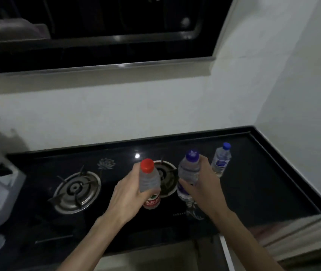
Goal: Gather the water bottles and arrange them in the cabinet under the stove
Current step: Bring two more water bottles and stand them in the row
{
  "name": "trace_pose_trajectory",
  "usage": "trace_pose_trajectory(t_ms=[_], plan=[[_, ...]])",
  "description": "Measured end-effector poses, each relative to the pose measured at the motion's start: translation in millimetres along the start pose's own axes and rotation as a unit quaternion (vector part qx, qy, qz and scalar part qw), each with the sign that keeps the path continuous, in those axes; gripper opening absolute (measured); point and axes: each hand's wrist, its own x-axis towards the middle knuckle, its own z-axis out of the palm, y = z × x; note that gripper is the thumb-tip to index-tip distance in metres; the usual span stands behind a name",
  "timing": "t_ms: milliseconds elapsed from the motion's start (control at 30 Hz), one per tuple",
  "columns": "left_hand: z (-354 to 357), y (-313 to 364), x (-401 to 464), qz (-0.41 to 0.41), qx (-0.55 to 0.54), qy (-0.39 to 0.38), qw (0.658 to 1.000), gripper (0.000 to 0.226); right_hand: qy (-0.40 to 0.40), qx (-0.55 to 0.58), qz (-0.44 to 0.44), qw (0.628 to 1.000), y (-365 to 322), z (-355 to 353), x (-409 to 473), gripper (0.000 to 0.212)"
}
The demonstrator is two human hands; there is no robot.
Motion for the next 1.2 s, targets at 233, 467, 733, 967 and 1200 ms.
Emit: trace_pose_trajectory(t_ms=[233, 467, 733, 967, 1200], plan=[[-85.5, -42.1, -78.5, -0.056, -0.050, 0.072, 0.995, 0.031, -0.041, 0.011, -0.027, 0.999, -94.9, 62.3, -48.5, 0.061], [-110.2, -77.8, -141.0, -0.068, -0.076, 0.076, 0.992, 0.047, -0.047, 0.002, -0.015, 0.999, -136.5, 98.4, -105.8, 0.051], [-76.9, -99.1, -197.4, -0.115, -0.097, 0.050, 0.987, 0.056, -0.079, 0.008, 0.023, 0.997, -106.9, 131.8, -155.0, 0.051], [0.2, -135.8, -237.8, -0.144, -0.047, 0.022, 0.988, 0.056, -0.094, 0.041, 0.054, 0.993, -17.9, 163.6, -223.0, 0.064], [121.7, -220.5, -261.1, -0.142, -0.021, -0.010, 0.990, 0.054, -0.114, 0.028, 0.080, 0.990, 111.9, 235.2, -274.6, 0.059]])
